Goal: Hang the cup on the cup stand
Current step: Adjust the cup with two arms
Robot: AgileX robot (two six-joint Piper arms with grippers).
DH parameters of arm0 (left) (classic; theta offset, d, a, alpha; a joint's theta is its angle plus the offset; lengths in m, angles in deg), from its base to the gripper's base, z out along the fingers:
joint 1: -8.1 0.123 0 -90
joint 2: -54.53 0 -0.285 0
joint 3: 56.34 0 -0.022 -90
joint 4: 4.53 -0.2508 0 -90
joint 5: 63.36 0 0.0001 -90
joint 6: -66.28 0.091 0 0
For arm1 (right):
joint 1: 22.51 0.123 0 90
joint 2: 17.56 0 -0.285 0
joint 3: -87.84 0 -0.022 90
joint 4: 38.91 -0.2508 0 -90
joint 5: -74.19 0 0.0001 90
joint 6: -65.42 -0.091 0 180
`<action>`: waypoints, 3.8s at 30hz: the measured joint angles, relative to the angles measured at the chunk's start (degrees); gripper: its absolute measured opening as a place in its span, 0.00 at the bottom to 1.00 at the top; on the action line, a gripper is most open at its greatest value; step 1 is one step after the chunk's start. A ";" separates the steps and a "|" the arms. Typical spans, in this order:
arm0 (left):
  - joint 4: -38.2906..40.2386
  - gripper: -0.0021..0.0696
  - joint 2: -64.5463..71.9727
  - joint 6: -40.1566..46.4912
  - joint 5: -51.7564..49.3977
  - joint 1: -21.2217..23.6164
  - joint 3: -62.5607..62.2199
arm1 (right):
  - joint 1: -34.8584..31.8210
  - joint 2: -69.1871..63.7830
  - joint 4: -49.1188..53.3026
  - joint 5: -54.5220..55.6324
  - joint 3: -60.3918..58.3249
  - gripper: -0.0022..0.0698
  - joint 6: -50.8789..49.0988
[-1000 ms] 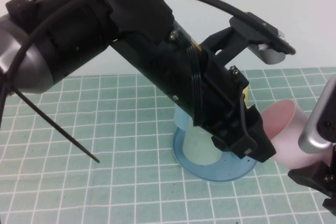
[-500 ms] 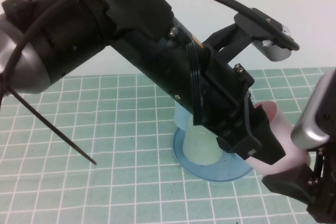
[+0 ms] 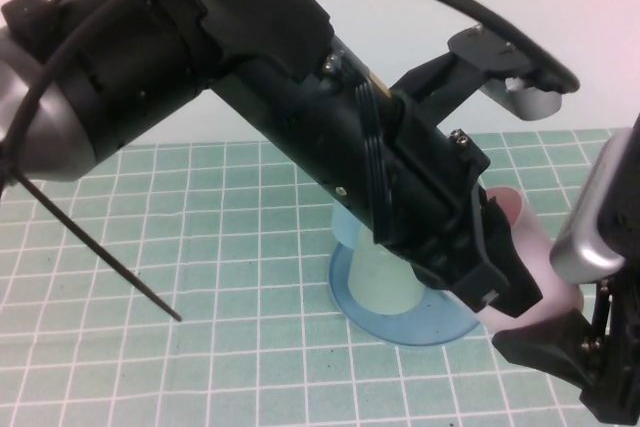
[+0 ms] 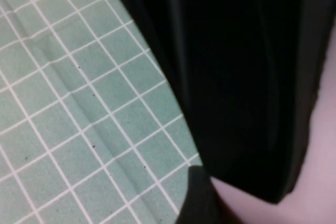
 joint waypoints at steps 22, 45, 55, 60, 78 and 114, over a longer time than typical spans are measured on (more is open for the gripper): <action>41.88 0.04 0.42 11.48 2.39 10.60 0.00 | 0.00 16.22 21.35 -4.08 1.04 0.77 -32.41; 56.52 0.04 3.70 32.03 2.97 10.25 11.23 | 0.00 24.59 22.31 28.95 -13.60 0.76 -57.13; 56.61 0.04 3.62 38.39 2.97 10.25 11.23 | 0.00 24.59 -4.47 69.90 -28.84 0.76 -75.00; 56.61 0.04 3.62 40.59 4.13 10.25 11.23 | 0.00 24.47 -11.66 77.78 -33.46 0.76 -94.01; 56.72 0.04 3.62 44.11 13.99 6.93 11.23 | 0.00 4.82 7.21 98.23 -34.37 0.76 -120.98; 57.18 0.04 3.49 44.44 20.05 6.86 11.23 | 0.00 -8.87 8.39 104.71 -25.88 0.99 -118.94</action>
